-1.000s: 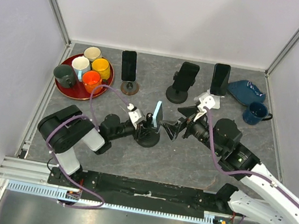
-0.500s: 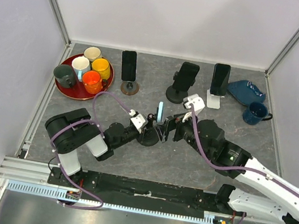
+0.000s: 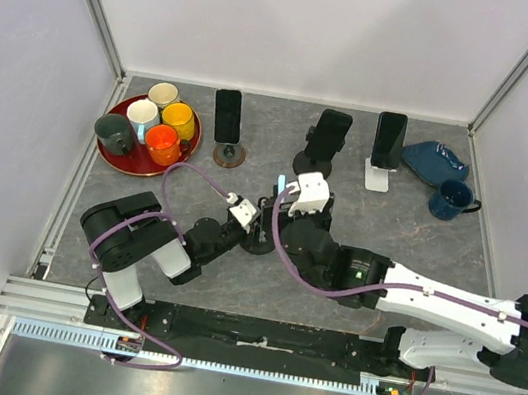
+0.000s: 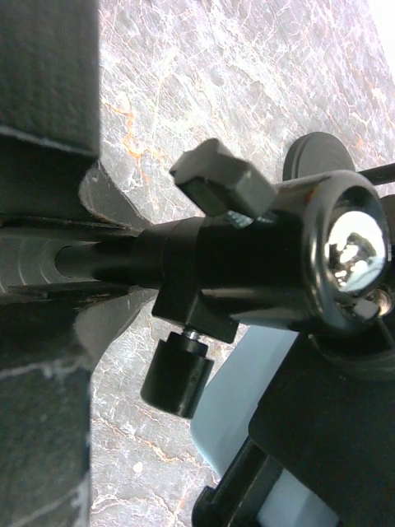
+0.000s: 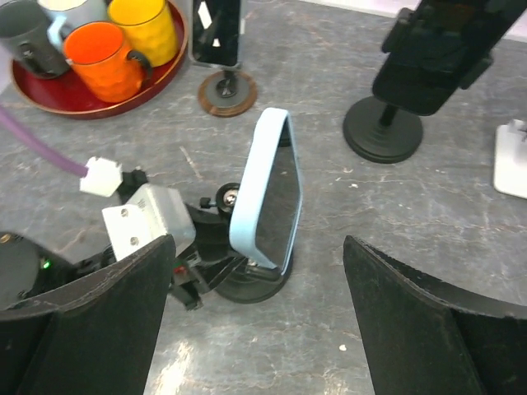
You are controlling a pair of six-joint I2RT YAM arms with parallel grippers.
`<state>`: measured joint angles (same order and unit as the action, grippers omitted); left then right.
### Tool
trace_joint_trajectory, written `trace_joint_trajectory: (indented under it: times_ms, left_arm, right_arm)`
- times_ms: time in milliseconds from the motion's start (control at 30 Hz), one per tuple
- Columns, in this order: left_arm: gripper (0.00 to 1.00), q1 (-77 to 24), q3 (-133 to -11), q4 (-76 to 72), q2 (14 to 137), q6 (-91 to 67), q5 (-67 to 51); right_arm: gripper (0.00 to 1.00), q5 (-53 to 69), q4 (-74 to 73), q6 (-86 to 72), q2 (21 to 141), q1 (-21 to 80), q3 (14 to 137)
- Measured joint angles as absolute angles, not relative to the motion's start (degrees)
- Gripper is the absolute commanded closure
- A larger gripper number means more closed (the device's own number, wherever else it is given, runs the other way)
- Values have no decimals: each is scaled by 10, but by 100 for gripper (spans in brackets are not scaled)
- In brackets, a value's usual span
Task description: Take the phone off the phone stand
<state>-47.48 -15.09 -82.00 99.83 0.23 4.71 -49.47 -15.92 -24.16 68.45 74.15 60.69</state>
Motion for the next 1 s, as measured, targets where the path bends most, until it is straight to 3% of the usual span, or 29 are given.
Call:
trace_joint_trajectory:
  times_ms: [300,1000]
  left_arm:
    - [98,-475,-152,-820,999,3,53]
    - [98,-477,-153,-820,1000,5,59]
  right_arm:
    - [37,-562,-90,-207,729,737,607]
    - [60,-512,-30,-201,808,670,606]
